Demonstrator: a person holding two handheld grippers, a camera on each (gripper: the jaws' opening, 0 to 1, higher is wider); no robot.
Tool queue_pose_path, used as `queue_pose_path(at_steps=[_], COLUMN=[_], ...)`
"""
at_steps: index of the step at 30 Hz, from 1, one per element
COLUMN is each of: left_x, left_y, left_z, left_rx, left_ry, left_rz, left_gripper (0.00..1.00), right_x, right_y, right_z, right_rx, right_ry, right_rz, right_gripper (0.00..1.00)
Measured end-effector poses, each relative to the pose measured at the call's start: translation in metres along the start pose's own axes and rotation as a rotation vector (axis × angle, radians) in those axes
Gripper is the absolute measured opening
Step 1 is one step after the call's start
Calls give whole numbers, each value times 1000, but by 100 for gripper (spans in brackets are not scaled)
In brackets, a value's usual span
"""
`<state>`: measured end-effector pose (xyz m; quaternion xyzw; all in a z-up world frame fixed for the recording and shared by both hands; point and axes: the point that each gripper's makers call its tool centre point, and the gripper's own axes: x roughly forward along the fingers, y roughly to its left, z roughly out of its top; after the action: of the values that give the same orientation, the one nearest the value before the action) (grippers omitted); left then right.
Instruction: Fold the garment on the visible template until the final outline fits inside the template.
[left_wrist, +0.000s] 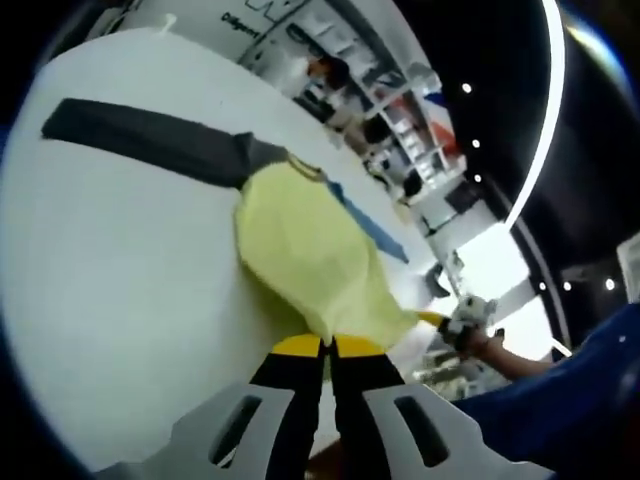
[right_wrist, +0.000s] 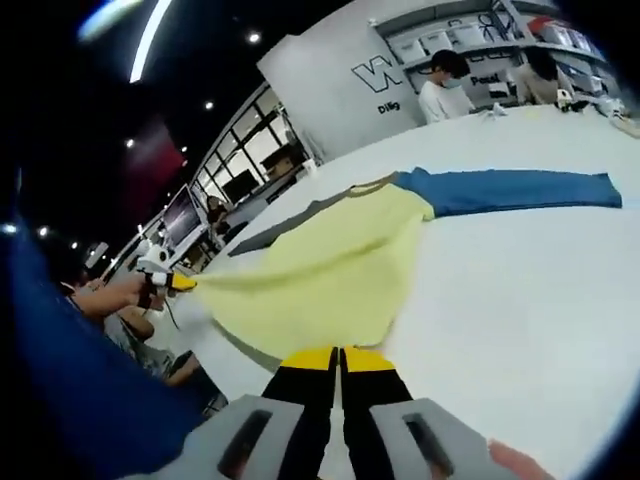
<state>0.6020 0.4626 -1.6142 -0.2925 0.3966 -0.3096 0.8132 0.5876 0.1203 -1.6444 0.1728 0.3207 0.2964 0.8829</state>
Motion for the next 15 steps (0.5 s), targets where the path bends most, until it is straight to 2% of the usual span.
queue_pose_path(at_steps=[8,15], left_x=[7,10], left_y=[14,27], left_z=[-33,-50], left_rx=[-2,5], left_ry=[59,73], left_rz=[29,40], left_gripper=[0,0], right_x=[-8,-15], right_y=[-9,-7], right_z=[-26,-34], right_rx=[68,109], right_ry=[-3,-22], right_rz=[-52,-76], right_gripper=[0,0])
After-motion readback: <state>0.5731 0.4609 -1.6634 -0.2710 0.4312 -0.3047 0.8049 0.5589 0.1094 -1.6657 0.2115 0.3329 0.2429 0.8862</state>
